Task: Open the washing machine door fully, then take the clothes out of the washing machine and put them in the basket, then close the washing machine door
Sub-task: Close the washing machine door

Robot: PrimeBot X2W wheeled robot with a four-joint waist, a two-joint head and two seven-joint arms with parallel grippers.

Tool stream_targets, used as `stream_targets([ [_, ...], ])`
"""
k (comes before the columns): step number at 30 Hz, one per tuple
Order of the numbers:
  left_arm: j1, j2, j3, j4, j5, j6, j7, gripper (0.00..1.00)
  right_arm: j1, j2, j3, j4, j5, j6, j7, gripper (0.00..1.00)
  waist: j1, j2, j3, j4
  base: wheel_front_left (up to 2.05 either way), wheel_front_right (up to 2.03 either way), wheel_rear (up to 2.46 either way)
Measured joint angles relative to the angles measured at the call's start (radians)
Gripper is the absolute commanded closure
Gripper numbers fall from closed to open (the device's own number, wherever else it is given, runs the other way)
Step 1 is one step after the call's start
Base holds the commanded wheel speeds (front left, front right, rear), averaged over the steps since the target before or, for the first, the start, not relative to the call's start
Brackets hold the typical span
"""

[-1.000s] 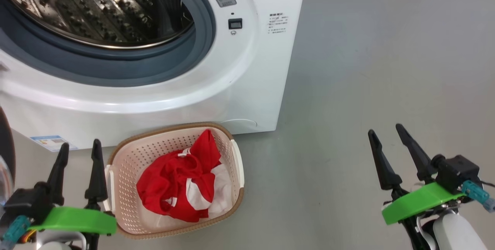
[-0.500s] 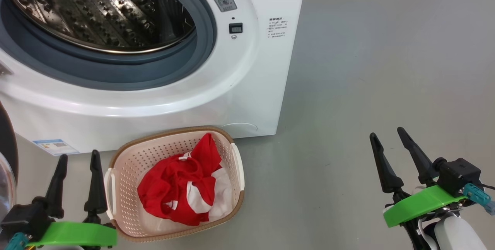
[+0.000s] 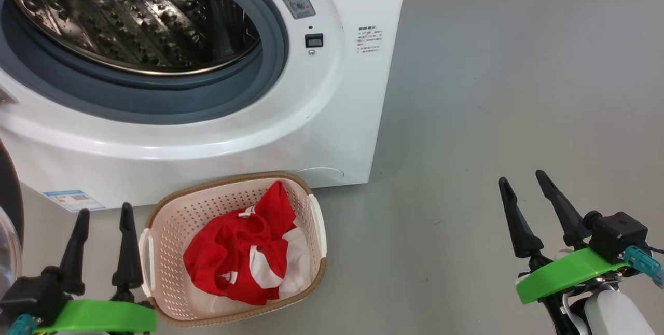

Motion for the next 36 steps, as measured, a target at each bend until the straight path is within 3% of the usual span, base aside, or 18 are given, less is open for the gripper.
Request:
stream_targets([
  [12,0.016,0.0,-0.001,-0.001,0.007,0.0,0.0,0.0,0.003,0.001,-0.001,-0.003,0.0,0.0,0.0,0.0,0.0,0.0,-0.005,0.001,-0.15,0.15,0.0],
  [27,0.016,0.0,-0.003,0.0,0.007,0.0,0.0,0.0,0.003,0.001,-0.001,-0.003,0.0,0.0,0.0,0.0,0.0,0.0,0.004,0.002,-1.37,1.32,0.05],
  [36,0.016,0.0,-0.013,0.002,0.007,0.0,0.0,0.0,0.003,0.001,-0.002,-0.004,0.0,0.0,0.0,0.0,0.0,0.0,0.009,0.005,-0.44,0.44,0.0],
])
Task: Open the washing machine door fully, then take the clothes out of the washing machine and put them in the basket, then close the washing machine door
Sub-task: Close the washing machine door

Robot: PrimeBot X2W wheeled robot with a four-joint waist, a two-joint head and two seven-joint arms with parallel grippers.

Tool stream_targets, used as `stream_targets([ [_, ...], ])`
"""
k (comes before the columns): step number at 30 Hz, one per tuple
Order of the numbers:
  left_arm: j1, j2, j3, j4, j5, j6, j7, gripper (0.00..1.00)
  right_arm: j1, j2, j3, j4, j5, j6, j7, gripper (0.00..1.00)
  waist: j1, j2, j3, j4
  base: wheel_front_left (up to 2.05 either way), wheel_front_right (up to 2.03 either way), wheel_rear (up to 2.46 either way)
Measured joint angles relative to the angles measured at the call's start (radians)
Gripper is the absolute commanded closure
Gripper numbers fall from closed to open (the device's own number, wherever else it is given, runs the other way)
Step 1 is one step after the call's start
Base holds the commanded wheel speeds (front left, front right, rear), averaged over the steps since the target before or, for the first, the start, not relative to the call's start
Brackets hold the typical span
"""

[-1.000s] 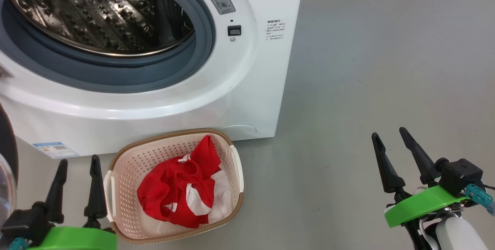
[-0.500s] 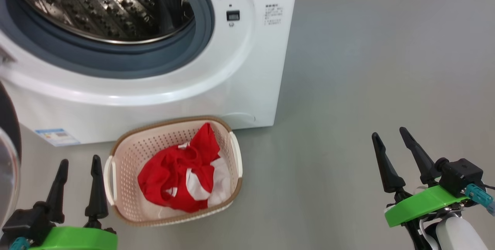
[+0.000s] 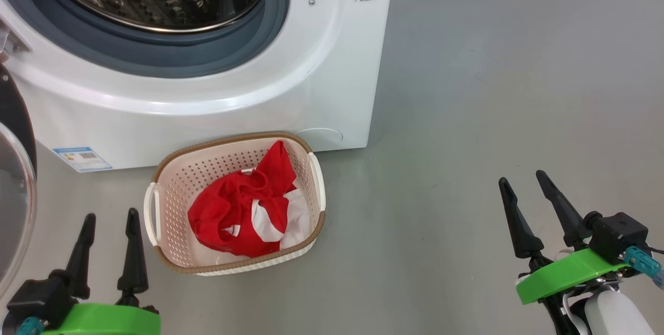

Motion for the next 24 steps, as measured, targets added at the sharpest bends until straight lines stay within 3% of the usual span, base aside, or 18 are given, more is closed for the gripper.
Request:
stream_targets([
  [13,-0.001,-0.007,-0.002,0.008,-0.02,0.0,0.0,0.0,0.0,-0.002,0.001,0.001,0.0,0.0,0.0,0.0,0.0,0.0,-0.004,0.021,0.0,0.0,0.0],
  [24,0.001,-0.027,0.011,0.004,-0.026,0.0,0.0,0.0,-0.001,-0.031,0.041,0.004,0.0,0.0,0.0,0.0,-0.0001,0.0,-0.008,0.103,0.0,0.0,0.0],
])
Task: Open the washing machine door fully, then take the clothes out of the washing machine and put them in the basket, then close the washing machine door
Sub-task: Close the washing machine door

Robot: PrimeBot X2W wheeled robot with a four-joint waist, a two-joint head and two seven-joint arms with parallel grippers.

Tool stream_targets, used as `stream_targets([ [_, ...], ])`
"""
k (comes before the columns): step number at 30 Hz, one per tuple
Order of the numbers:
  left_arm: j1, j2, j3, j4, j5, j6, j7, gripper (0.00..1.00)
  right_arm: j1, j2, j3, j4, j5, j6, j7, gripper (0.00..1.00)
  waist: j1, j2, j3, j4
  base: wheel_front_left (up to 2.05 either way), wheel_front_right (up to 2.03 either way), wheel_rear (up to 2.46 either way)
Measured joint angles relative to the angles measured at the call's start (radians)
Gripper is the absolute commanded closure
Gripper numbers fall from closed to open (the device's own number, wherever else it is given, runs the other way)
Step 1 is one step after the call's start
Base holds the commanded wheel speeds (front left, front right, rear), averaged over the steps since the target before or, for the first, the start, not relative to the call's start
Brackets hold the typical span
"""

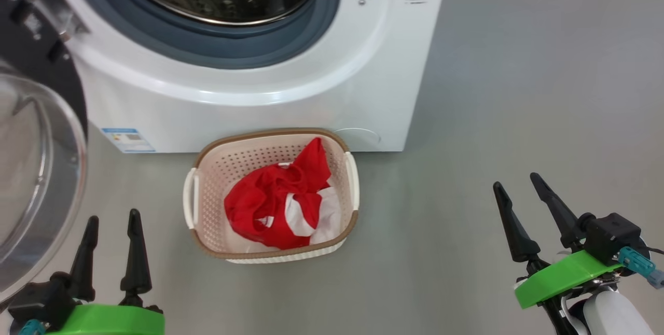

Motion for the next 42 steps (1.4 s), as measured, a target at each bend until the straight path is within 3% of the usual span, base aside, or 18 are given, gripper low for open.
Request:
stream_targets([
  [28,0.043,-0.024,-0.039,-0.002,-0.096,0.007,0.0,0.0,-0.051,-0.073,0.125,0.051,0.007,0.0,0.0,0.0,0.0,0.0,-0.006,0.322,0.0,0.0,0.0],
  [42,0.066,-0.025,-0.065,-0.038,-0.126,0.041,0.0,0.0,-0.071,-0.089,0.157,0.065,0.013,0.0,0.0,0.0,0.0,0.0,-0.014,0.423,0.0,0.0,0.0],
])
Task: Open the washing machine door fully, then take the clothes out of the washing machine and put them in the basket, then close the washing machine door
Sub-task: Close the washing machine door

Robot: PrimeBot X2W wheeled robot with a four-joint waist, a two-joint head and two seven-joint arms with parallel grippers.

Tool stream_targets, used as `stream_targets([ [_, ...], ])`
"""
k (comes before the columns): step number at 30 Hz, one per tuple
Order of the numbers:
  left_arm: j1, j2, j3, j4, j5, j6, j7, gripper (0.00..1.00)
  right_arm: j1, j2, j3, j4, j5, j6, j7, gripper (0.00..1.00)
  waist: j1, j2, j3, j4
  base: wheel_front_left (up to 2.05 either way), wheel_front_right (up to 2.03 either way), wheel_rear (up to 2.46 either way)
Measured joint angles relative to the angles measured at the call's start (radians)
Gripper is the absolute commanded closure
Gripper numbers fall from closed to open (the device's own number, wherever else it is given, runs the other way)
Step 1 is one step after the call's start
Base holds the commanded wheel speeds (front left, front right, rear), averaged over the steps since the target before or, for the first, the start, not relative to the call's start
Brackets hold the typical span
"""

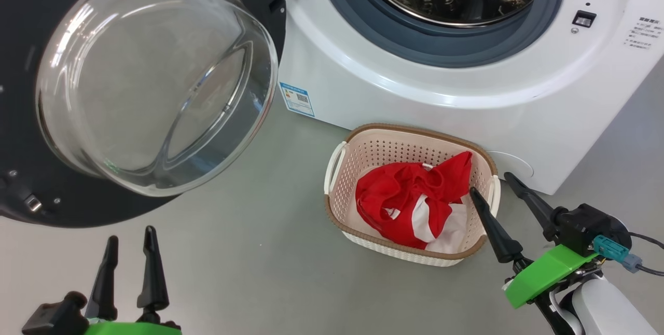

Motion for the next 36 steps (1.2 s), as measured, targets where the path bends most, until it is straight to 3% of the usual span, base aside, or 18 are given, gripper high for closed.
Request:
stream_targets([
  [12,0.036,0.0,-0.006,-0.032,-0.02,0.03,0.0,0.0,-0.001,-0.002,0.015,0.004,0.023,0.0,0.0,0.0,0.0,0.0,0.0,0.023,0.0,0.0,0.0],
  [28,0.036,0.0,-0.004,-0.049,-0.02,0.03,0.0,0.0,-0.002,-0.002,0.017,0.005,0.024,0.0,0.0,0.0,0.0,0.0,-0.003,0.028,0.0,0.0,0.0],
  [29,0.036,0.0,-0.003,-0.051,-0.02,0.03,0.0,0.12,-0.002,-0.002,0.017,0.005,0.024,0.0,0.0,0.0,0.0,0.0,-0.004,0.028,0.0,0.0,0.0],
  [31,0.036,0.0,-0.002,-0.058,-0.024,0.03,0.0,0.65,-0.002,-0.002,0.017,0.005,0.024,0.0,0.0,0.0,0.0,0.0,-0.006,0.029,0.0,0.0,0.0],
  [32,0.036,0.0,-0.002,-0.063,-0.026,0.03,0.0,0.87,-0.002,-0.002,0.017,0.005,0.024,0.0,0.0,0.0,0.0,0.0,-0.007,0.03,0.0,0.0,0.0],
  [33,0.036,0.0,-0.002,-0.068,-0.026,0.03,0.0,1.0,-0.002,-0.002,0.017,0.005,0.024,0.0,0.0,0.0,0.0,0.0,-0.008,0.031,0.0,0.0,0.0],
  [36,0.035,0.0,0.009,-0.089,-0.026,0.027,0.0,1.0,-0.002,-0.002,0.016,0.004,0.024,0.0,0.0,0.0,0.0,0.0,-0.009,0.036,0.0,0.0,0.0],
])
